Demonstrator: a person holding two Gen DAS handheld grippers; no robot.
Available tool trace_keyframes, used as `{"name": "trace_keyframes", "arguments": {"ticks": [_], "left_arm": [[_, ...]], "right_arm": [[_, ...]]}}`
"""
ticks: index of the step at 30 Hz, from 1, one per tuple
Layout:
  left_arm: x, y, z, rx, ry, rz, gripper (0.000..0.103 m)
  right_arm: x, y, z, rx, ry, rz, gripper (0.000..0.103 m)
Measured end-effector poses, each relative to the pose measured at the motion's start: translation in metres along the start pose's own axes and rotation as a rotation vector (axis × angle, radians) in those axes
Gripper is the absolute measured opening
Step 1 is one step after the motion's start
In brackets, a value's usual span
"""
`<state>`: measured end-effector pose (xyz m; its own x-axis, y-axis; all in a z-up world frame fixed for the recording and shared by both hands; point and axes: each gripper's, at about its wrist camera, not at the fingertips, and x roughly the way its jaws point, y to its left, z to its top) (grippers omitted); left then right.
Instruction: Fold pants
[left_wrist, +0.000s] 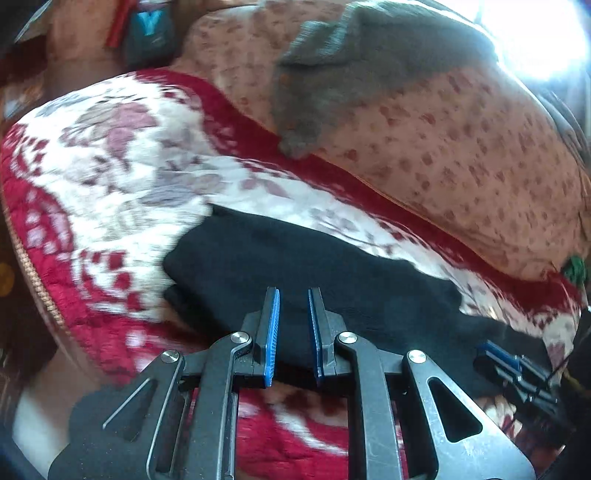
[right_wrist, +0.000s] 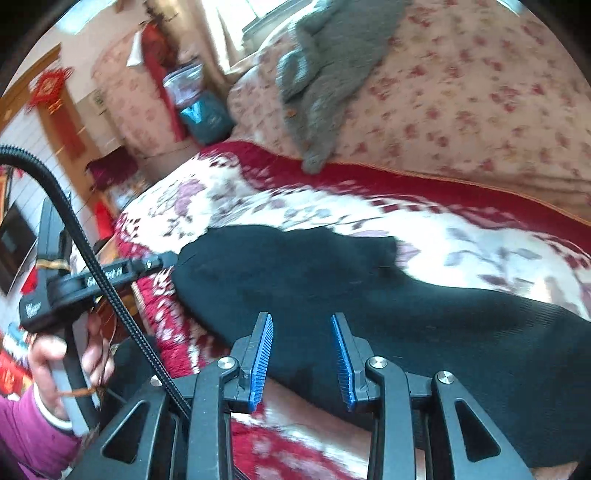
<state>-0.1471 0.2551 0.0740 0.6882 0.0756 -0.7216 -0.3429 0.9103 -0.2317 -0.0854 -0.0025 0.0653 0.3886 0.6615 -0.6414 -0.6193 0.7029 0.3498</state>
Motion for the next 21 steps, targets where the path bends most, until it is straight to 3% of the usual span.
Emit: {"name": "trace_keyframes", "arguments": {"ticks": [10, 12, 14, 21], "left_arm": [[0.023, -0.081, -0.014, 0.128, 0.074, -0.086, 0.013], [0.027, -0.094, -0.016, 0.149, 0.085, -0.091, 0.018], [0.032, -0.107, -0.019, 0.167, 0.096, -0.112, 0.029], [0.047, -0.137, -0.023, 0.203, 0.138, -0.138, 0.03]], "right_arm": [[-0.048, -0.056, -0.014, 0.135, -0.062, -0.137, 0.037], [-0.055, -0.065, -0.017, 0.152, -0.067, -0.165, 0.043], [-0.062, -0.074, -0.02, 0.172, -0.074, -0.19, 0.045], [-0.077, -0.106, -0.028, 0.245, -0.072, -0.222, 0.045]]}}
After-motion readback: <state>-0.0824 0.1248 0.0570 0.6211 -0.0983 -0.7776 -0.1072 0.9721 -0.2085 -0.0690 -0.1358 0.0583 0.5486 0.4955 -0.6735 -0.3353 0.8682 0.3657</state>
